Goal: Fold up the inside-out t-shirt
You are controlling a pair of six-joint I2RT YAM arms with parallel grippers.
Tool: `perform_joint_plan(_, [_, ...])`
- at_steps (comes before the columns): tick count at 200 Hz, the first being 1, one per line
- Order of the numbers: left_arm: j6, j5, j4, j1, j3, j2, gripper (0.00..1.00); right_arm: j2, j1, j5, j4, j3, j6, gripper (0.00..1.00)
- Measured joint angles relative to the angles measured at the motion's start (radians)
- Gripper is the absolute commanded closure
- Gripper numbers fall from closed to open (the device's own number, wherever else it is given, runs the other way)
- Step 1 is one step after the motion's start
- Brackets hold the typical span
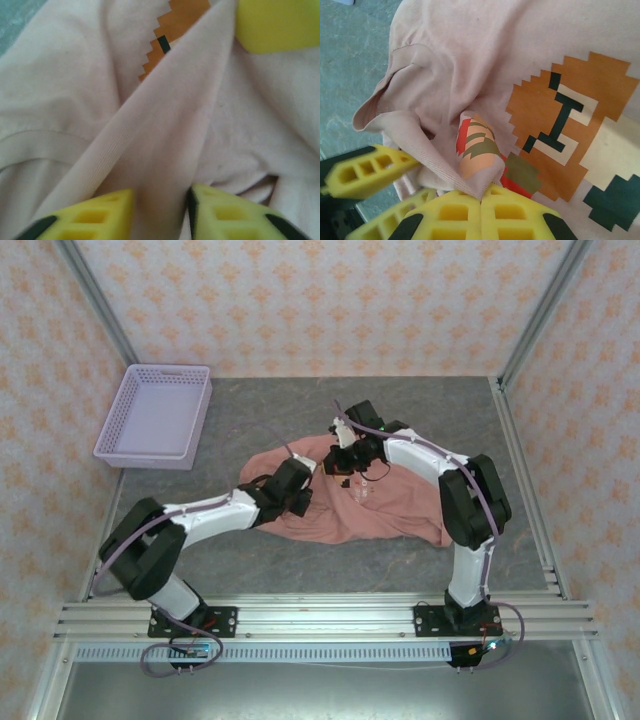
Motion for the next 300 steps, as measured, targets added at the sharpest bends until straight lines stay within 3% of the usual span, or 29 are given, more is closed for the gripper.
perform_joint_plan(13, [0.01, 0.017, -0.007, 0.008, 0.038, 0.047, 1.0, 0.0, -0.002, 0.035, 0.0, 0.002, 0.001, 0.99])
perform_joint_plan(20, [0.01, 0.031, -0.009, 0.017, 0.049, 0.06, 1.0, -0.001, -0.003, 0.06, -0.001, 0.002, 0.005, 0.96])
perform_joint_plan(44, [-0.023, 0.132, -0.009, 0.075, 0.053, 0.043, 1.0, -0.033, -0.003, 0.204, 0.013, -0.018, 0.022, 0.74])
perform_joint_plan(80, [-0.167, 0.34, -0.01, 0.187, 0.026, -0.102, 1.0, -0.303, 0.057, 0.447, 0.145, -0.282, -0.023, 0.56])
perform_joint_plan(112, [-0.255, 0.481, -0.017, 0.222, 0.026, -0.161, 1.0, -0.485, 0.228, 0.486, 0.279, -0.475, -0.138, 0.54])
perform_joint_plan(146, [-0.294, 0.556, -0.055, 0.232, 0.026, -0.163, 1.0, -0.439, 0.347, 0.534, 0.378, -0.527, -0.21, 0.54])
perform_joint_plan(188, [-0.307, 0.588, -0.09, 0.243, 0.026, -0.166, 1.0, -0.32, 0.36, 0.647, 0.47, -0.523, -0.233, 0.53])
perform_joint_plan(202, [-0.311, 0.596, -0.093, 0.248, 0.026, -0.169, 1.0, -0.273, 0.362, 0.685, 0.502, -0.523, -0.233, 0.59])
perform_joint_plan(208, [-0.312, 0.597, -0.095, 0.25, 0.026, -0.171, 1.0, -0.257, 0.362, 0.705, 0.514, -0.523, -0.237, 0.68])
perform_joint_plan(211, [-0.314, 0.598, -0.095, 0.251, 0.026, -0.172, 1.0, -0.25, 0.362, 0.713, 0.52, -0.523, -0.232, 0.78])
perform_joint_plan(227, [-0.322, 0.596, -0.101, 0.259, 0.026, -0.179, 1.0, -0.23, 0.363, 0.749, 0.54, -0.523, -0.229, 1.0])
perform_joint_plan(242, [-0.328, 0.569, -0.113, 0.264, 0.026, -0.191, 0.99, -0.245, 0.356, 0.74, 0.544, -0.523, -0.209, 1.0])
perform_joint_plan(257, [-0.329, 0.502, -0.126, 0.264, 0.026, -0.213, 0.72, -0.286, 0.325, 0.659, 0.534, -0.523, -0.17, 1.0])
perform_joint_plan(269, [-0.327, 0.433, -0.129, 0.26, 0.019, -0.245, 0.6, -0.333, 0.276, 0.568, 0.527, -0.523, -0.117, 1.0])
perform_joint_plan(300, [-0.302, 0.249, -0.114, 0.18, -0.073, -0.38, 0.5, -0.368, 0.135, 0.373, 0.503, -0.487, 0.023, 1.0])
